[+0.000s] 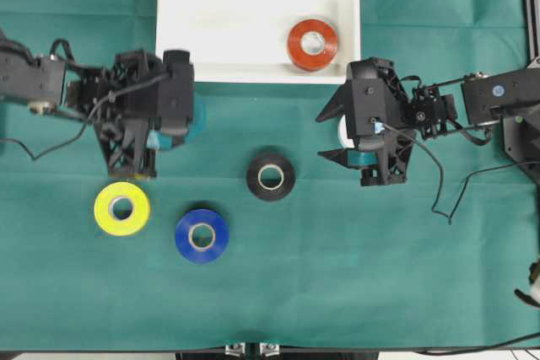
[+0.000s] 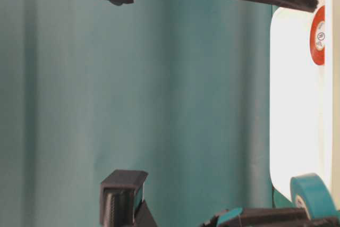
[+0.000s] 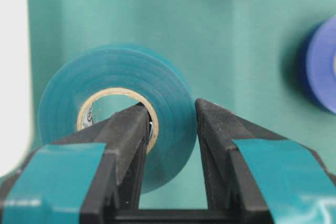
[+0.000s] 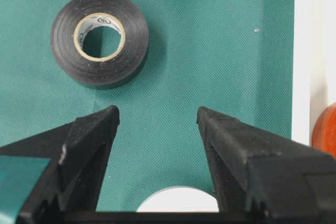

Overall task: Put the tape alternately from left to right into the white case.
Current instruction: 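Grasp the teal tape through its hole with the left gripper and lift, then lower the teal tape into the tray's left side and release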

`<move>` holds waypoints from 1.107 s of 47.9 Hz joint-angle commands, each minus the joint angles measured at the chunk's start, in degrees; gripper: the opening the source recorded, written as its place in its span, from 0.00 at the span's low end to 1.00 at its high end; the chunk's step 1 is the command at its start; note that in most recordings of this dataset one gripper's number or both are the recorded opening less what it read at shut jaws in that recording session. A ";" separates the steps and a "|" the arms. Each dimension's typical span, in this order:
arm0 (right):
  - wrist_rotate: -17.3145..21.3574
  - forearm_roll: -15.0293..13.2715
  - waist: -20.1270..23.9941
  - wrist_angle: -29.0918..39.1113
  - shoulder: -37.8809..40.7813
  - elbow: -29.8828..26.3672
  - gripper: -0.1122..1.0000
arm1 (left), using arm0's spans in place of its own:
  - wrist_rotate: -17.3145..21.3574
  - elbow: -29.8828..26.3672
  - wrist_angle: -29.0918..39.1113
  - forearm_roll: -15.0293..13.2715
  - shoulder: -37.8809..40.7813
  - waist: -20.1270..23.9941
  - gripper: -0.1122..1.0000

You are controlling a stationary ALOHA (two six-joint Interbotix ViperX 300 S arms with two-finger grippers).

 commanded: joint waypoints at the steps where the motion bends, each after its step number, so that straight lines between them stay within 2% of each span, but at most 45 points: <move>1: 0.09 0.00 0.18 -0.79 -0.70 -0.53 0.71 | 1.23 -1.49 -0.26 -0.09 -1.23 2.90 0.07; 8: 0.09 0.00 0.18 -1.32 -0.70 -0.44 0.71 | 5.98 -2.37 -0.53 -0.09 -0.70 7.29 0.07; 24: 0.09 0.00 0.18 -1.41 -0.70 -0.44 0.71 | 14.15 -5.54 -3.34 0.00 4.13 13.18 0.07; 35: 0.09 -0.09 0.18 -1.41 -0.62 -0.18 0.71 | 16.00 -6.15 -5.63 0.00 7.91 16.08 0.07; 53: 0.09 0.00 0.18 -2.72 -0.62 0.35 0.71 | 16.52 -6.24 -6.24 -0.09 10.28 16.26 0.07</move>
